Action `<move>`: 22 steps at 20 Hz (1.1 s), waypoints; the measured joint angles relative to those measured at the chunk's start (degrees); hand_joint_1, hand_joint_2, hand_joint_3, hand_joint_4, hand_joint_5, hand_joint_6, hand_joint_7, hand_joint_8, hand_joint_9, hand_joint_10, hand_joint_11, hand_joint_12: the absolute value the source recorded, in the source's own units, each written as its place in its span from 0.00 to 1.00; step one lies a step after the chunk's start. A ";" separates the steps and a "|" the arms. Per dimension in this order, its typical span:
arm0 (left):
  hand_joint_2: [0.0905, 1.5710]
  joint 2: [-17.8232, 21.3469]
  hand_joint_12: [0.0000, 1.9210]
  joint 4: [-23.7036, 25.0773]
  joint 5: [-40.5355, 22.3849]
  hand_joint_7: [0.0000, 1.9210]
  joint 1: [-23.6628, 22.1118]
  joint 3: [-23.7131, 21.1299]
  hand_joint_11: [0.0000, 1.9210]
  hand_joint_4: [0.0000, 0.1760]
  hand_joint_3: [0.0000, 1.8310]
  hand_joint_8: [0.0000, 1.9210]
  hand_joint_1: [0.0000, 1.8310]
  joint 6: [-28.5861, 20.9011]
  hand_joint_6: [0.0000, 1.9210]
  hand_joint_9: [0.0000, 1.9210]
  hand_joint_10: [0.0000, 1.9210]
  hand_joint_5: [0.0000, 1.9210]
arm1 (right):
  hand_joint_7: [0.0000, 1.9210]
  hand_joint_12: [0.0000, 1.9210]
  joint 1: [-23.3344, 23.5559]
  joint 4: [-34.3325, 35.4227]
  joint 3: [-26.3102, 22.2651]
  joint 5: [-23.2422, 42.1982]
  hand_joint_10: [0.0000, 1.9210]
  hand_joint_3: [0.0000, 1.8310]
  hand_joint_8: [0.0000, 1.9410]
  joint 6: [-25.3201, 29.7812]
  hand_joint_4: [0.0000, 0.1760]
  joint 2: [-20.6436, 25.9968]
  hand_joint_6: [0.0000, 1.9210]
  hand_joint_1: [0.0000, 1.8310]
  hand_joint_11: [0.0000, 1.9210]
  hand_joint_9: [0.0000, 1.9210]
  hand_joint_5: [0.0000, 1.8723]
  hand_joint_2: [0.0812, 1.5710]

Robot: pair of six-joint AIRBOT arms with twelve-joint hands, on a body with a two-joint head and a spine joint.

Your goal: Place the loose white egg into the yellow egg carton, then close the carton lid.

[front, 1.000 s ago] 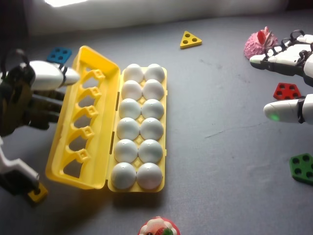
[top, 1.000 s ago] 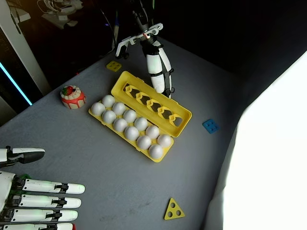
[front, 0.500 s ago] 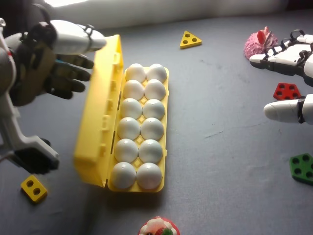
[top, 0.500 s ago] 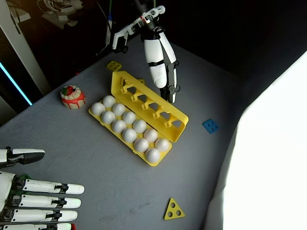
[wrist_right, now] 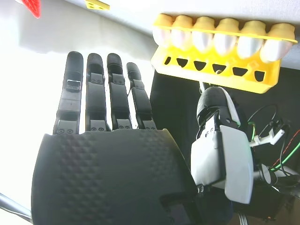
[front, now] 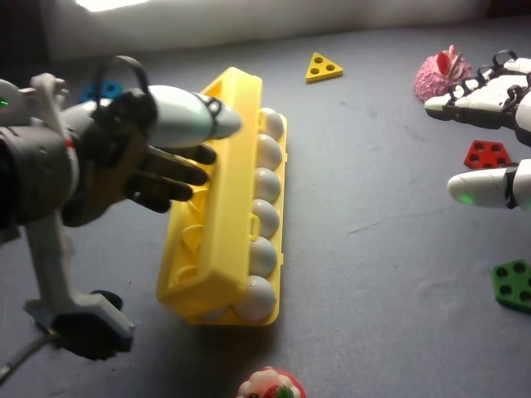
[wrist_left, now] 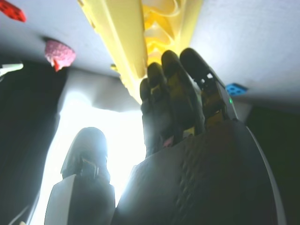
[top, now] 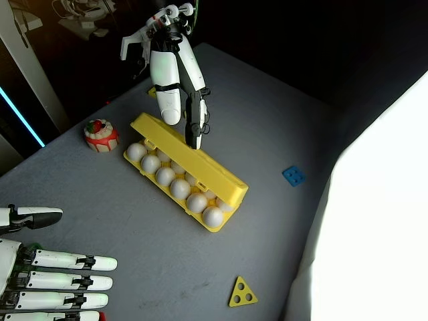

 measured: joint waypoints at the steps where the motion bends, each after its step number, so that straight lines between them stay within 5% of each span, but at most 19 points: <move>1: 0.82 -1.25 0.67 0.55 0.61 0.29 0.00 -0.63 0.00 0.00 0.00 0.01 0.13 0.07 0.01 0.25 0.06 0.26 | 0.15 0.35 0.00 0.02 0.00 0.07 0.00 0.00 0.00 -0.22 0.00 0.00 0.00 0.00 0.00 0.12 0.12 0.72; 13: 0.82 -3.37 0.67 3.39 5.53 0.30 4.68 -2.51 0.00 0.00 0.00 0.01 0.13 2.62 0.00 0.24 0.09 0.27 | 0.15 0.40 0.00 0.04 0.00 0.07 0.00 0.00 0.00 -0.48 0.00 0.00 0.00 0.00 0.00 0.13 0.13 0.71; 22: 0.82 -3.39 0.67 4.96 6.08 0.30 1.99 -0.37 0.00 0.00 0.00 0.00 0.13 2.82 0.00 0.22 0.16 0.27 | 0.14 0.43 0.00 0.02 0.00 0.11 0.00 0.00 0.00 -0.52 0.00 0.00 0.00 0.00 0.00 0.13 0.12 0.71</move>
